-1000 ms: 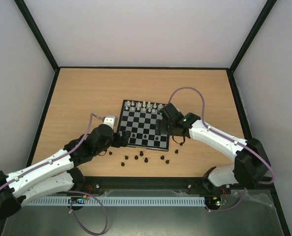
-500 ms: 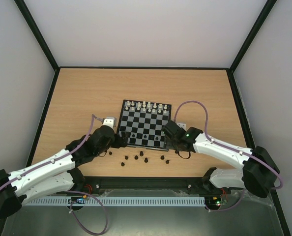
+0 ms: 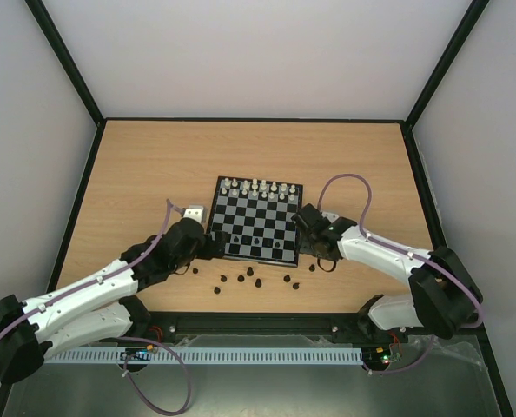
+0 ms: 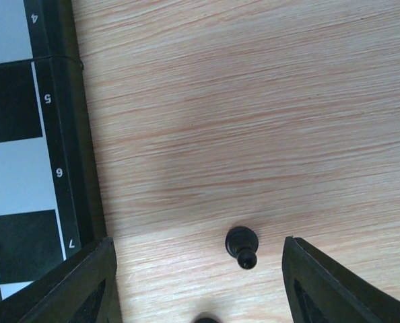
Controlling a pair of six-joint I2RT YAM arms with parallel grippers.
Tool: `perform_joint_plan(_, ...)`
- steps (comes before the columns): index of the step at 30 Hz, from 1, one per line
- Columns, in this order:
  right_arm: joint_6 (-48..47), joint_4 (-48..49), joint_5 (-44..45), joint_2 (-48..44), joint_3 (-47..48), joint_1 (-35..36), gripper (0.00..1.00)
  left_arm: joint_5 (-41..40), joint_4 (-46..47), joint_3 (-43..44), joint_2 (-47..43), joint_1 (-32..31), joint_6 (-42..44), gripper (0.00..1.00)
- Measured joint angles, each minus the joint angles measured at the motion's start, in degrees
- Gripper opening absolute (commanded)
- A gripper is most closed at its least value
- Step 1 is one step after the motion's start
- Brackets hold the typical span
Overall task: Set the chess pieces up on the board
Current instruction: Pick up the chess piece at the center of the board.
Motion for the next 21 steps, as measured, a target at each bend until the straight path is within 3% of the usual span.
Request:
perform_joint_plan(9,-1.75,2.8,-2.03,-0.02,-2.32,-3.15,0.59,1.53,0.83,0.0,0.09,0.9,0.31,0.99)
perform_joint_plan(17,-2.62,4.37,-3.41,-0.02,-3.87,-4.17,0.36,1.77,0.81,0.0,0.11,1.01,0.33,0.99)
perform_joint_plan(21,-2.67,4.74,-3.65,-0.02,-4.11,-4.52,0.32,1.81,0.81,0.0,0.07,1.31,0.35,0.99)
